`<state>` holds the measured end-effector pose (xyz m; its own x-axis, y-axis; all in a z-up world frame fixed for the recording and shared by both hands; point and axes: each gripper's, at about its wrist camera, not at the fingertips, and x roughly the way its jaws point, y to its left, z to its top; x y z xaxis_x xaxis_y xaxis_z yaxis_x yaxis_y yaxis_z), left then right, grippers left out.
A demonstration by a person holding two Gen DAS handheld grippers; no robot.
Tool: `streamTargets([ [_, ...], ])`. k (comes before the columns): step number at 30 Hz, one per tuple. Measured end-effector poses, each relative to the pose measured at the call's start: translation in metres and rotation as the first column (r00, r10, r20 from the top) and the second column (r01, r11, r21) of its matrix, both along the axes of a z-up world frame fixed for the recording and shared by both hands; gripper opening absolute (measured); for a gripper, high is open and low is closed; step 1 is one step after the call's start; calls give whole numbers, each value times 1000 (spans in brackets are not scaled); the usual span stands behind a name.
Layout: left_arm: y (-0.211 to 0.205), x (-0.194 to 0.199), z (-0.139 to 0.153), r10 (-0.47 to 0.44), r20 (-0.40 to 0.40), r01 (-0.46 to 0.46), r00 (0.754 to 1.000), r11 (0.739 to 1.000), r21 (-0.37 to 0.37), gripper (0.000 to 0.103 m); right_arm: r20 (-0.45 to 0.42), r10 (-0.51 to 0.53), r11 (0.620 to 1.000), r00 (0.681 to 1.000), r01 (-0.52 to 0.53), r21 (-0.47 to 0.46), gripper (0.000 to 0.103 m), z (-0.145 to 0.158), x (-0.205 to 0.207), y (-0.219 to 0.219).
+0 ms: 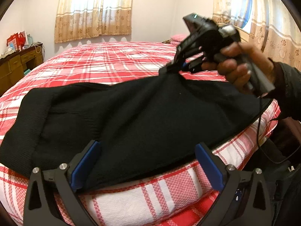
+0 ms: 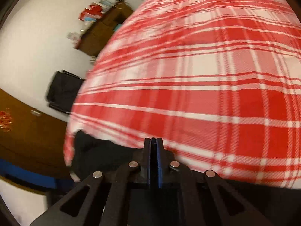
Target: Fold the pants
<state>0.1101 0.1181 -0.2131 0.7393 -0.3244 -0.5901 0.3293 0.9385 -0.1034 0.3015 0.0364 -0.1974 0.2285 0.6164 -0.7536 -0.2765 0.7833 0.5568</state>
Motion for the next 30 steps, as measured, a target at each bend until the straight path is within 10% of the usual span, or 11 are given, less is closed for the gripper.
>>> streamTargets([
  [7, 19, -10, 27, 60, 76, -57, 995, 998, -38, 103, 69, 16, 1000, 997, -15, -25, 19, 6, -9, -11],
  [10, 42, -7, 42, 134, 112, -130, 985, 991, -43, 103, 164, 20, 997, 986, -8, -73, 57, 25, -23, -19],
  [15, 77, 8, 39, 272, 79, -271, 959, 962, -31, 103, 282, 90, 996, 955, -81, -41, 57, 53, -62, -20],
  [20, 93, 21, 17, 385, -3, -385, 923, 923, 2, 103, 205, 227, 972, 952, -210, -102, 57, 23, -97, 4],
  [30, 92, 18, 24, 406, 0, -406, 914, 914, -12, 103, 239, 235, 970, 942, -211, -120, 57, 12, -141, -20],
])
